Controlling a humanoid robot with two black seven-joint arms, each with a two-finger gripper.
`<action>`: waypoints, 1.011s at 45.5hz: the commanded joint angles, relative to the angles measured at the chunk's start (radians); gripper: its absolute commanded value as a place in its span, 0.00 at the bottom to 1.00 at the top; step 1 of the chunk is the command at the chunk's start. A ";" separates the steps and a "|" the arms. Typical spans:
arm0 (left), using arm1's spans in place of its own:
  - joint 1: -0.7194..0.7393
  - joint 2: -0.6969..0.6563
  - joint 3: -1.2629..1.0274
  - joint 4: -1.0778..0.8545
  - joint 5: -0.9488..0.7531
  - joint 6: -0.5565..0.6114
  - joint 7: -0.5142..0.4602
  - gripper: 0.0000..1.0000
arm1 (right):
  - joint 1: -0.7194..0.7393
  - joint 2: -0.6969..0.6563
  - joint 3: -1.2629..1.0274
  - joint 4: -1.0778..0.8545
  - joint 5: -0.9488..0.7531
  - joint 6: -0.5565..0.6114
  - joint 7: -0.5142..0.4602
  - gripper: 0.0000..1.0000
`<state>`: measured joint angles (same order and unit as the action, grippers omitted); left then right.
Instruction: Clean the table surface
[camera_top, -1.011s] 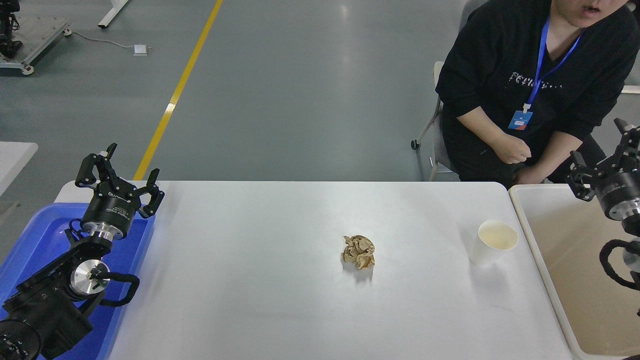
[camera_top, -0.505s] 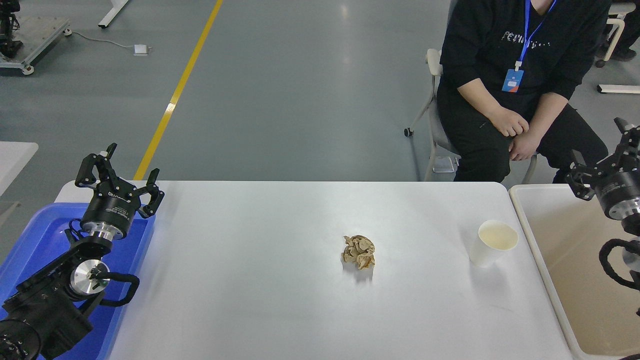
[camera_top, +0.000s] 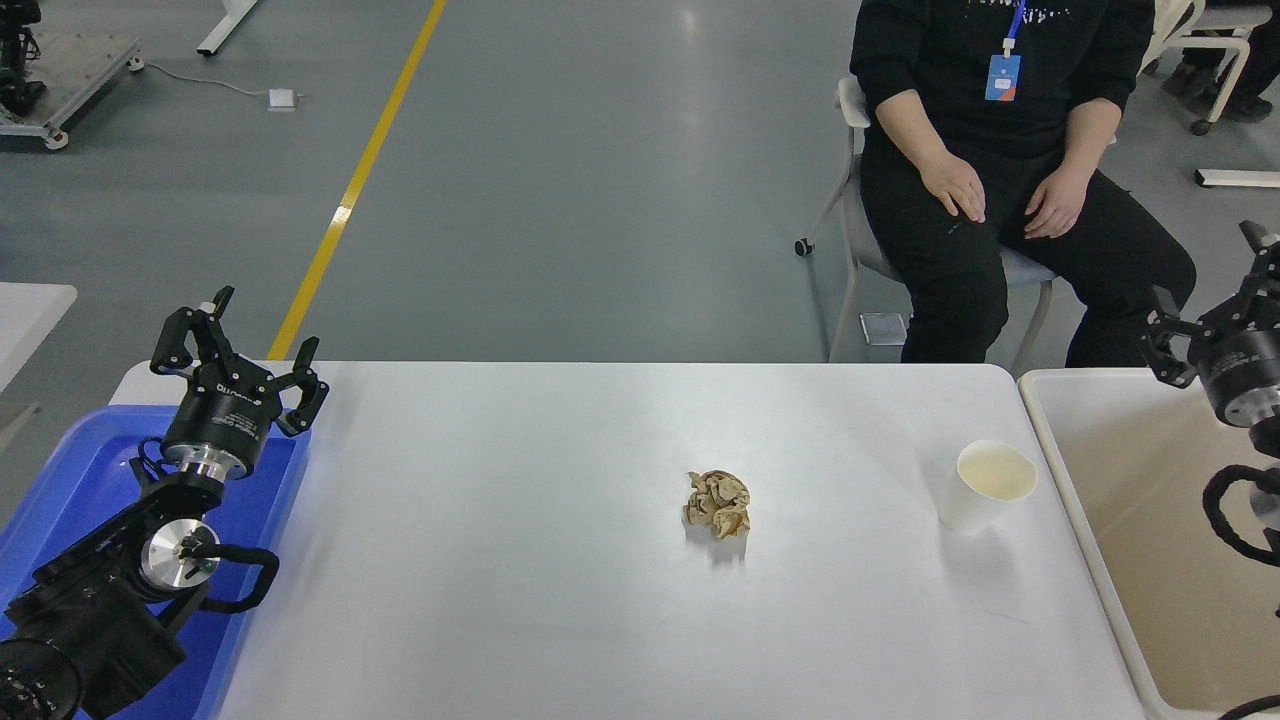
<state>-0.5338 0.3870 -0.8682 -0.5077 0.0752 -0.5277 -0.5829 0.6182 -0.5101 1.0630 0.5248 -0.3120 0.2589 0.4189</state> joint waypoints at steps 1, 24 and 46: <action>0.000 0.000 0.000 0.000 0.000 0.000 0.000 1.00 | 0.015 -0.002 -0.006 -0.005 -0.001 -0.004 -0.002 0.99; 0.000 0.001 0.000 0.000 0.000 0.000 0.000 1.00 | 0.342 -0.218 -0.901 -0.019 -0.022 0.005 0.001 0.99; 0.000 0.001 0.000 0.000 0.000 0.000 0.000 1.00 | 0.600 -0.260 -1.261 -0.009 -0.419 0.003 0.046 0.99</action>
<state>-0.5338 0.3871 -0.8682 -0.5077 0.0751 -0.5277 -0.5829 1.1220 -0.7532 -0.0815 0.5125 -0.4880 0.2635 0.4397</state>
